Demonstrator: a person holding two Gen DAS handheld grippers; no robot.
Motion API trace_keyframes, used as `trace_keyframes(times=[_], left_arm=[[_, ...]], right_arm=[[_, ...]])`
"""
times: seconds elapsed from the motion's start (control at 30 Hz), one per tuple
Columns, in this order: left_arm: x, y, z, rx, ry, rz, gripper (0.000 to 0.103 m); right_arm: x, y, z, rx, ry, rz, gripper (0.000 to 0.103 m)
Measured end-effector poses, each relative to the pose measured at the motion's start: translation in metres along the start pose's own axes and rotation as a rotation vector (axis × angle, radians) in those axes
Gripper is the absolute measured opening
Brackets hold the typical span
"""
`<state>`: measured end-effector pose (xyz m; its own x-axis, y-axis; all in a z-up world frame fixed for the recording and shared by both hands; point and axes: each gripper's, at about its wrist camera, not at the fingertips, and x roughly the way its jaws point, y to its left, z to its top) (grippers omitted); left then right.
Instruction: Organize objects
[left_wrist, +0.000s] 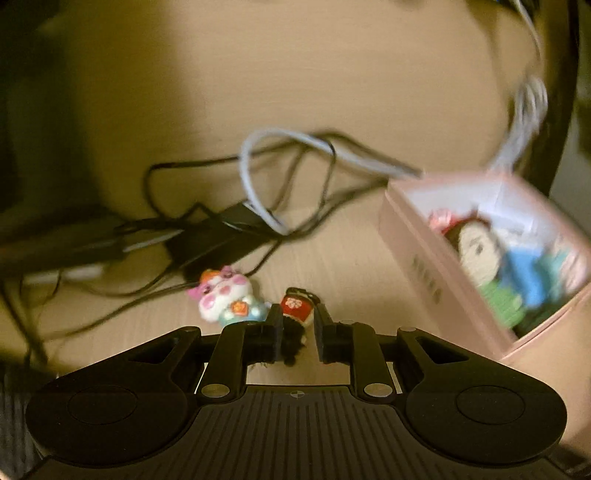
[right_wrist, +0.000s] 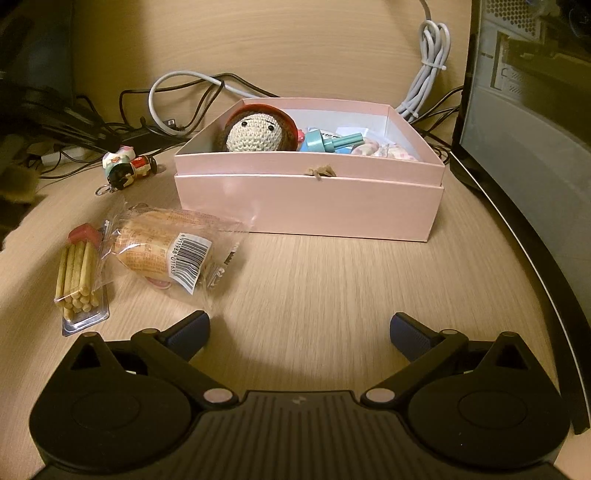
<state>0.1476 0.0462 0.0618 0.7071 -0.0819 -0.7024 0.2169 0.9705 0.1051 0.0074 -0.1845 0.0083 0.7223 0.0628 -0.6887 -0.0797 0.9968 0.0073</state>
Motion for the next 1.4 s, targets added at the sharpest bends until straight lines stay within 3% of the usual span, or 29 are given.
trace_keyframes(times=[0.07,0.13,0.3,0.4,0.5,0.67,0.83,0.9,1.03,1.13,1.4], left_arm=[[0.017,-0.004,0.003,0.060,0.057,-0.011,0.023],[0.025,-0.009,0.005,0.118,0.051,0.015,0.025],[0.051,-0.004,0.010,0.083,0.112,0.012,0.034],[0.056,-0.002,0.008,0.074,0.104,0.002,0.033],[0.049,0.004,0.006,-0.006,0.123,-0.020,0.033],[0.023,0.010,-0.011,-0.104,0.128,-0.111,0.032],[-0.041,0.019,-0.042,-0.216,0.071,-0.170,0.032],[-0.067,0.023,-0.055,-0.256,0.060,-0.175,0.032],[-0.099,0.035,-0.083,-0.352,0.064,-0.191,0.032],[-0.117,0.038,-0.101,-0.395,0.077,-0.192,0.032],[-0.152,0.048,-0.136,-0.430,0.091,-0.181,0.032]], right_arm=[[0.000,0.000,0.000,0.001,-0.001,-0.001,0.103],[-0.001,0.001,-0.001,0.002,-0.001,-0.001,0.103],[-0.001,0.001,-0.001,0.003,-0.001,-0.002,0.103],[-0.001,0.001,-0.001,0.002,0.000,-0.002,0.103],[-0.002,0.001,-0.001,0.002,0.001,0.003,0.103],[-0.001,0.001,0.000,-0.008,0.007,0.010,0.103],[-0.001,-0.006,0.010,-0.011,0.063,0.073,0.103],[-0.012,-0.013,0.017,0.047,0.039,0.113,0.103],[-0.029,0.000,0.039,0.045,-0.043,0.171,0.103],[-0.018,0.021,0.059,0.046,-0.035,0.229,0.103],[0.051,0.070,0.075,-0.014,0.071,0.141,0.103]])
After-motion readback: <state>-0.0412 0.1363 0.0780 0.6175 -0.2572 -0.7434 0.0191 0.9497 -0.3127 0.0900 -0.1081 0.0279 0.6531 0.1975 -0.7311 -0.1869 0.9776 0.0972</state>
